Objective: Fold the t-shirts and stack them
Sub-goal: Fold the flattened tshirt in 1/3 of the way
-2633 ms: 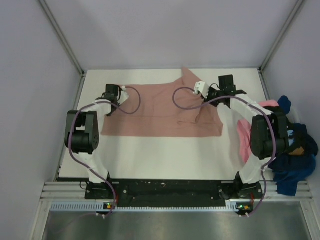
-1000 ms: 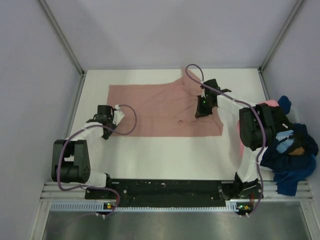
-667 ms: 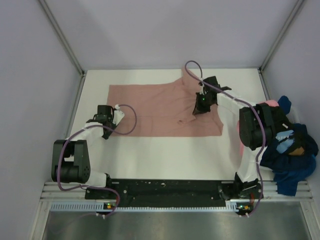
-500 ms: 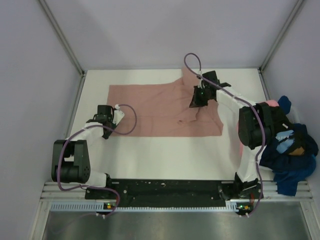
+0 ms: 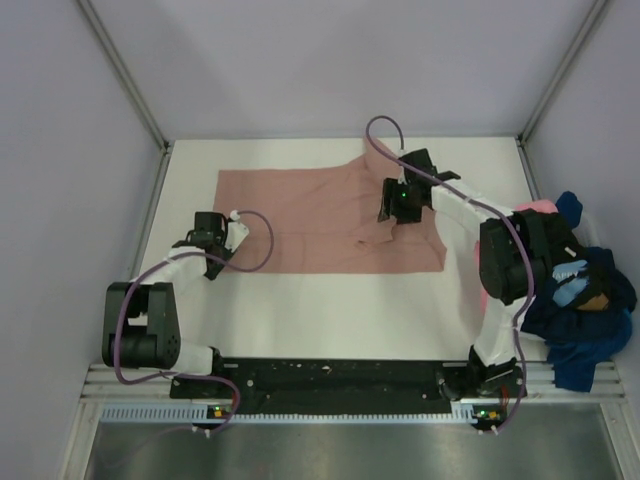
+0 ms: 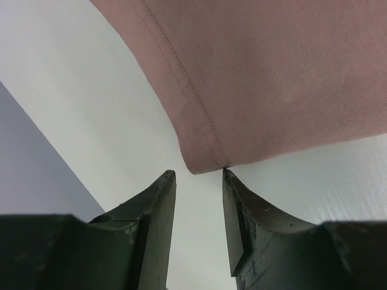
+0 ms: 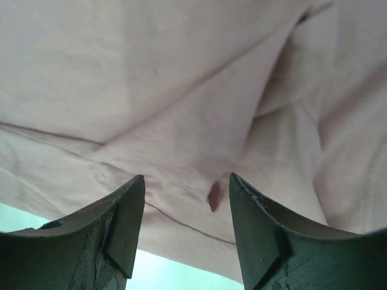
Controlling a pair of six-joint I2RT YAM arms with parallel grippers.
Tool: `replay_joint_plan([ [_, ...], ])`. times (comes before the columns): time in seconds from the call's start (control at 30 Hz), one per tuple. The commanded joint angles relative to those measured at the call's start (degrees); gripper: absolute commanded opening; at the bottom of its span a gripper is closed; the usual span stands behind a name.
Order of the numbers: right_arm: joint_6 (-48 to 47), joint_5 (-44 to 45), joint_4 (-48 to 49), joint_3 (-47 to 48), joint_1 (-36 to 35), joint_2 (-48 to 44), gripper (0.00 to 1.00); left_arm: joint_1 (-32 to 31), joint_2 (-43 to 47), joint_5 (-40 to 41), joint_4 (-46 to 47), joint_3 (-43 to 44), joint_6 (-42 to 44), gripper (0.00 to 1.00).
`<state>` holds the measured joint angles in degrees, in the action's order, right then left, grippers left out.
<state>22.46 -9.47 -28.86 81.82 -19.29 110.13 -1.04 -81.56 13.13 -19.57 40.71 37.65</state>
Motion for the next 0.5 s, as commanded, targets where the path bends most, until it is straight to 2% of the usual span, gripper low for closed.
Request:
replay_joint_plan([
  [0.0, -1.5, 6.9, -0.7, -4.9, -0.4, -5.6, 0.58, 0.2, 1.1, 0.1, 1.9, 0.3, -0.1, 0.42],
  [0.2, -0.3, 3.7, -0.4, -5.0, -0.3, -1.3, 0.56, 0.2, 1.7, -0.4, 1.5, 0.2, 0.0, 0.43],
  [0.27, 0.0, 2.9, -0.1, -4.4, -0.4, -0.8, 0.50, 0.2, 2.2, 0.1, 1.7, -0.5, 0.6, 0.43],
  [0.37, 0.0, 3.1, -0.1, -4.7, -0.3, -1.1, 0.35, 0.2, 2.6, 0.3, 2.1, -1.0, 1.0, 0.43],
  [0.47, -0.3, 2.2, 0.0, -4.6, -0.4, -1.3, 0.33, 0.2, 2.3, 0.3, 2.3, -1.1, 1.0, 0.43],
])
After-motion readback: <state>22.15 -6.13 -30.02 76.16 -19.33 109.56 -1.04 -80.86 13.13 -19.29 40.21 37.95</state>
